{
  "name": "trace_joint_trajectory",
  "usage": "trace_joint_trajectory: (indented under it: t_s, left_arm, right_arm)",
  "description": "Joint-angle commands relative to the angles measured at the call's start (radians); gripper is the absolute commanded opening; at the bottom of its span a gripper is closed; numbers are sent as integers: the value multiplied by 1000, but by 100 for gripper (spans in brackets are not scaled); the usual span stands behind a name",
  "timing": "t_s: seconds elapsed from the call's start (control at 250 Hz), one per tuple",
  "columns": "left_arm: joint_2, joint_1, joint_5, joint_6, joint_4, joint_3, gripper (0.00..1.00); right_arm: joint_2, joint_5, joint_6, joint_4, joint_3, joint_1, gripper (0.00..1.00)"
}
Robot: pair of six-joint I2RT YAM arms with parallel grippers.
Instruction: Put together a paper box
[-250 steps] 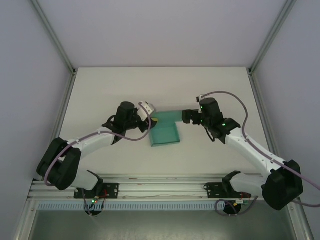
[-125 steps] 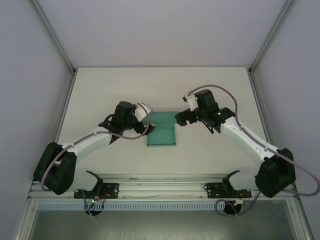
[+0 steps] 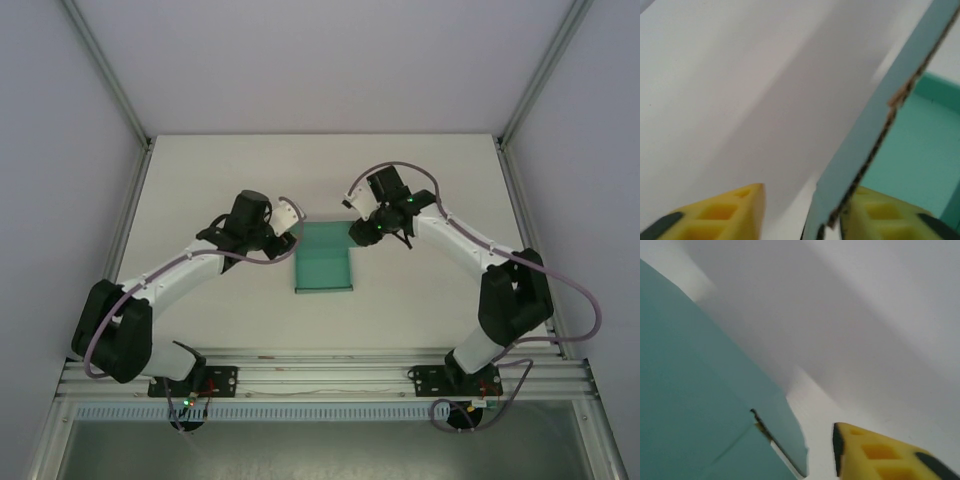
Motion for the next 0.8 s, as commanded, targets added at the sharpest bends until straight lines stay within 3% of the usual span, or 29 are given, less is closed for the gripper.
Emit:
trace_joint_trajectory:
  t_s: [0.0,0.164,0.384,0.516,0.572,0.728,0.795]
  left_arm:
    - [13,1,-33,23,-60,43,26]
    - [20,-1,-43,5,-57,56,0]
    - [18,-9,-172,-153,49,50,0]
    - [47,-23,-208,-345,107,81,0]
    - [66,-39,-229,-439,126,97,0]
    - [154,-66,-291,-669,158,144,0]
    - [196,-73,-285,-709,161,164,0]
  right_arm:
    - [-21,-24,-6,-14,4,-4,27]
    - [-20,-63,7,-12,0,-4,14]
    - [-56,-15,172,83,-22,-4,0]
    - [-68,-3,426,207,-50,6,0]
    - [-70,57,535,258,-65,22,0]
    - [-38,162,713,348,-81,72,0]
    - [-8,191,768,373,-80,88,0]
